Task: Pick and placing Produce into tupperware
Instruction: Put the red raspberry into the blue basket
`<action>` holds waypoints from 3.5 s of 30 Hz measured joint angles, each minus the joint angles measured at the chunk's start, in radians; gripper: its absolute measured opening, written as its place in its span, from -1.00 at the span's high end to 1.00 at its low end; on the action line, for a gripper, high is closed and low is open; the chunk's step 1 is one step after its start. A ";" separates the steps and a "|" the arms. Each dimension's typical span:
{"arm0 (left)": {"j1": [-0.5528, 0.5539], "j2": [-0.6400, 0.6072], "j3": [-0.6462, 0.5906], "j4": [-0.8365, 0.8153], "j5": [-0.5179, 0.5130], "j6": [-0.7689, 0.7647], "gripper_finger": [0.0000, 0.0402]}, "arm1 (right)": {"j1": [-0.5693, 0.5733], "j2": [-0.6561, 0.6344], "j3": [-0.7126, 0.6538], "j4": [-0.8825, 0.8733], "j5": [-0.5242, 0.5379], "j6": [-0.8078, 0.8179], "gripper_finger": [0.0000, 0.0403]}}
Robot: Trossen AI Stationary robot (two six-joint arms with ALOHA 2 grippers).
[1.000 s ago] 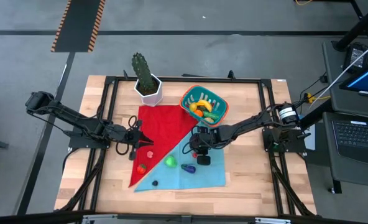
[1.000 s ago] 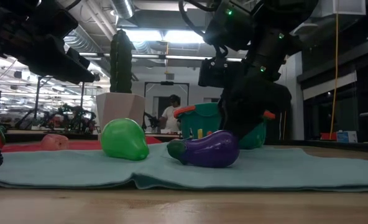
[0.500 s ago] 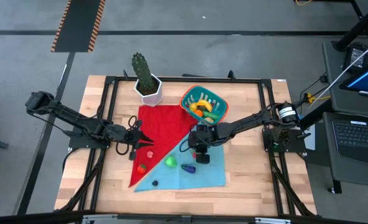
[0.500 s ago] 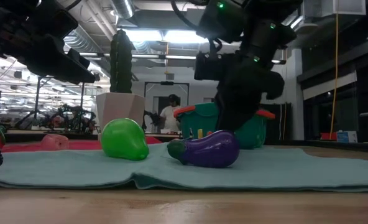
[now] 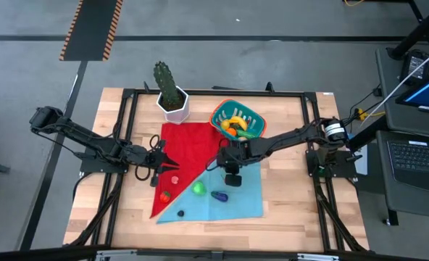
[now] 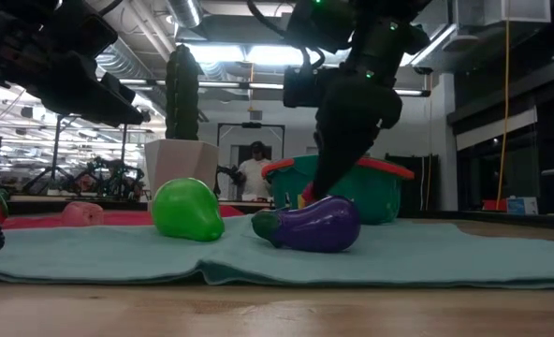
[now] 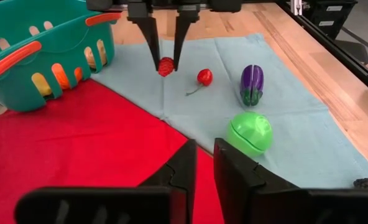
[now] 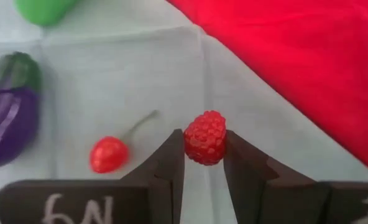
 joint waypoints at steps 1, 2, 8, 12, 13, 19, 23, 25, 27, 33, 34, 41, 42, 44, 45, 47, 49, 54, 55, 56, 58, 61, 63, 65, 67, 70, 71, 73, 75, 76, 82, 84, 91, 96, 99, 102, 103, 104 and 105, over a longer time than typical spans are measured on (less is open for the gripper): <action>0.000 0.000 0.000 0.000 0.000 0.000 0.79 | 0.000 0.000 0.000 -0.001 -0.001 0.012 0.54; 0.000 0.000 0.000 0.000 0.000 0.000 0.80 | 0.000 0.000 0.000 -0.002 -0.002 0.020 0.54; 0.000 0.000 0.000 0.000 0.000 0.000 0.88 | -0.001 0.000 0.000 0.002 0.000 0.025 0.54; 0.000 0.000 0.000 0.000 0.000 0.000 0.92 | -0.007 0.000 0.000 0.003 -0.001 0.047 0.54; 0.000 0.000 0.000 0.000 0.000 0.000 0.93 | -0.008 0.000 0.000 0.002 -0.001 0.047 0.54; 0.000 0.000 0.000 0.000 0.000 0.000 0.99 | -0.007 0.000 0.000 0.008 0.000 0.032 0.55; 0.000 0.000 0.000 0.000 0.000 0.000 0.98 | -0.011 0.000 0.000 0.021 0.000 0.013 0.55; 0.000 0.000 0.000 0.000 0.000 0.000 0.96 | -0.014 0.000 0.000 0.018 -0.003 0.013 0.55; 0.000 0.000 0.000 0.000 0.000 0.000 0.93 | -0.014 -0.008 0.000 0.004 -0.011 0.013 0.55; 0.000 0.000 0.000 0.000 0.000 0.000 0.86 | -0.014 -0.096 -0.001 -0.036 -0.016 0.015 0.55; 0.000 0.000 0.000 0.001 0.000 0.000 0.84 | -0.014 -0.115 -0.001 -0.038 -0.016 0.013 0.55; 0.000 0.000 0.000 0.001 0.000 0.000 0.78 | -0.014 -0.261 -0.121 0.028 0.037 0.016 0.55; 0.000 0.000 0.000 0.001 0.000 0.000 0.77 | -0.014 -0.291 -0.158 0.059 0.039 0.021 0.55; 0.000 0.000 0.000 0.001 0.000 0.000 0.75 | -0.014 -0.349 -0.237 0.155 0.039 0.029 0.55; 0.000 0.000 0.000 0.001 0.000 0.000 0.75 | -0.014 -0.380 -0.281 0.199 0.039 0.037 0.55; 0.000 0.000 0.000 0.001 0.000 0.000 0.73 | -0.014 -0.444 -0.364 0.291 0.040 0.042 0.55; 0.000 0.000 0.000 0.007 0.000 0.000 0.72 | -0.014 -0.511 -0.447 0.391 0.040 0.043 0.55; 0.000 0.000 0.000 0.009 0.000 0.000 0.70 | -0.014 -0.650 -0.640 0.626 0.040 0.036 0.55; 0.000 0.000 0.000 0.008 0.000 0.000 0.69 | -0.014 -0.673 -0.676 0.682 0.040 0.025 0.55; 0.000 0.000 0.000 0.010 0.000 0.000 0.69 | -0.014 -0.693 -0.710 0.740 0.040 0.020 0.55; 0.004 0.000 0.000 0.012 0.000 0.000 0.68 | -0.014 -0.727 -0.779 0.849 0.040 0.014 0.55; 0.014 0.000 0.000 0.020 0.000 0.000 0.70 | -0.020 -0.768 -0.861 0.955 0.039 0.006 0.55; 0.023 0.000 0.000 0.019 0.000 0.000 0.72 | -0.033 -0.789 -0.900 1.010 0.039 0.018 0.55; 0.033 0.000 0.000 0.024 0.000 0.000 0.75 | -0.049 -0.806 -0.938 1.056 0.040 0.021 0.55; 0.044 0.000 0.000 0.024 0.000 0.000 0.77 | -0.066 -0.813 -0.970 1.113 0.039 0.021 0.55; 0.062 0.000 0.000 0.024 0.000 0.000 0.81 | -0.095 -0.817 -1.004 1.174 0.038 0.018 0.55; 0.068 0.000 0.000 0.024 0.000 -0.001 0.82 | -0.103 -0.817 -1.011 1.179 0.038 0.016 0.55; 0.081 0.000 0.000 0.024 0.000 0.000 0.85 | -0.116 -0.816 -1.019 1.176 0.038 0.003 0.55; 0.093 0.000 0.000 0.024 0.000 0.000 0.87 | -0.126 -0.816 -1.026 1.188 0.037 -0.014 0.55; 0.100 0.000 0.000 0.024 0.000 0.000 0.88 | -0.130 -0.816 -1.029 1.201 0.037 -0.023 0.55; 0.135 0.000 0.000 0.024 0.000 0.000 0.95 | -0.157 -0.816 -1.030 1.244 0.050 -0.035 0.55; 0.146 0.000 0.000 0.024 0.000 0.000 0.97 | -0.163 -0.816 -1.030 1.247 0.089 -0.032 0.55; 0.179 0.000 0.000 0.024 -0.001 0.000 0.97 | -0.167 -0.816 -1.018 1.245 0.261 -0.069 0.55; 0.195 0.000 0.000 0.024 -0.001 0.000 0.91 | -0.210 -0.816 -0.946 1.154 0.281 -0.120 0.55; 0.204 0.000 0.000 0.023 0.000 0.009 0.87 | -0.244 -0.816 -0.880 0.993 0.280 -0.095 0.55; 0.212 0.000 0.000 0.023 0.000 0.039 0.84 | -0.274 -0.815 -0.814 0.823 0.236 -0.059 0.55; 0.215 0.000 0.000 0.023 0.000 0.051 0.83 | -0.283 -0.815 -0.793 0.785 0.217 -0.058 0.55; 0.218 0.000 0.000 0.023 0.000 0.058 0.82 | -0.290 -0.815 -0.773 0.751 0.200 -0.057 0.55; 0.221 0.000 0.000 0.023 0.000 0.060 0.81 | -0.297 -0.815 -0.755 0.718 0.192 -0.058 0.55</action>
